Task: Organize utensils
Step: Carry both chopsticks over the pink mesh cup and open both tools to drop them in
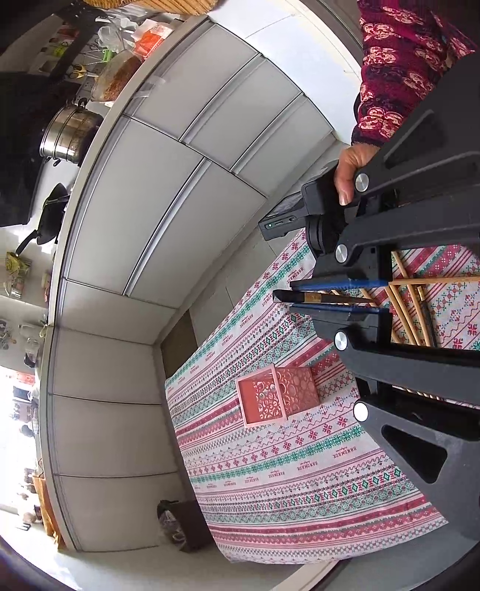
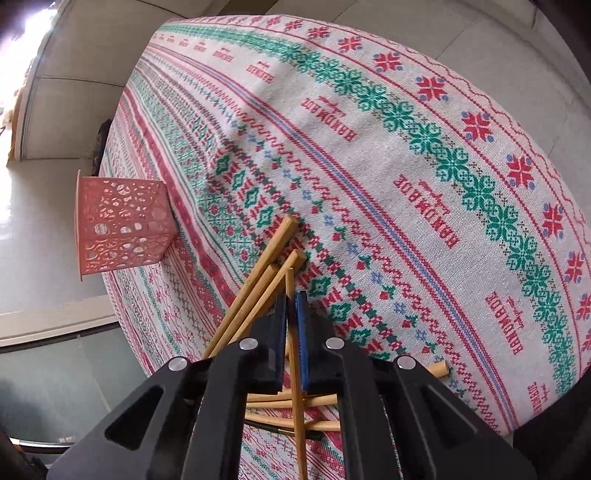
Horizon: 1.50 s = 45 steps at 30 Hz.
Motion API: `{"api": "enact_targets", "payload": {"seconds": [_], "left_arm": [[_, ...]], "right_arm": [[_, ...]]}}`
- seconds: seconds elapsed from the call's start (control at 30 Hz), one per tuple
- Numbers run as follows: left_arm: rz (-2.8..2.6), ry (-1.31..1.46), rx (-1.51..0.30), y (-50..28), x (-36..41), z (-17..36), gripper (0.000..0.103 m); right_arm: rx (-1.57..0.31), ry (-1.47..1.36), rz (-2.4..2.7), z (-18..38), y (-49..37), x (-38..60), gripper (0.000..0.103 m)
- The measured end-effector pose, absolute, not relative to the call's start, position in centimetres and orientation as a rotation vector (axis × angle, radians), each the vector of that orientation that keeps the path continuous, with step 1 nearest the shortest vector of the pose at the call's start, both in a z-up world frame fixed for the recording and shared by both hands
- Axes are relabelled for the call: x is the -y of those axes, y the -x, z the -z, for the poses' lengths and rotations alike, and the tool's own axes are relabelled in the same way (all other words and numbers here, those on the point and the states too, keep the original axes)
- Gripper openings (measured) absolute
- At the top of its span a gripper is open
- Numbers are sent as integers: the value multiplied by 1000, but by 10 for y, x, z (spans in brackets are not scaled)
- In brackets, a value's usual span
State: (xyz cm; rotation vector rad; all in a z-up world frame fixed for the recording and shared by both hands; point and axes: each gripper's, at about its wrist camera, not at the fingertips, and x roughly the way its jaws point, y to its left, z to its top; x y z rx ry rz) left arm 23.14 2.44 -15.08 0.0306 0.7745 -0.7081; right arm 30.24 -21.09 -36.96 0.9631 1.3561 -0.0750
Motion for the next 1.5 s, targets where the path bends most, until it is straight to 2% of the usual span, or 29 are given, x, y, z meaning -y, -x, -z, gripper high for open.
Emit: {"api": "enact_targets", "payload": {"seconds": [0.57, 1.0, 1.27, 1.5], "left_arm": [[581, 46, -670, -207, -30, 94, 6], [466, 69, -542, -253, -36, 36, 6], [398, 54, -533, -309, -29, 46, 6], [360, 58, -626, -351, -26, 102, 8]], "right_arm": [[-1038, -694, -101, 200, -251, 196, 6], [-828, -603, -97, 83, -273, 214, 6], [-757, -580, -80, 57, -321, 218, 6], [-765, -562, -86, 74, -365, 205, 6]]}}
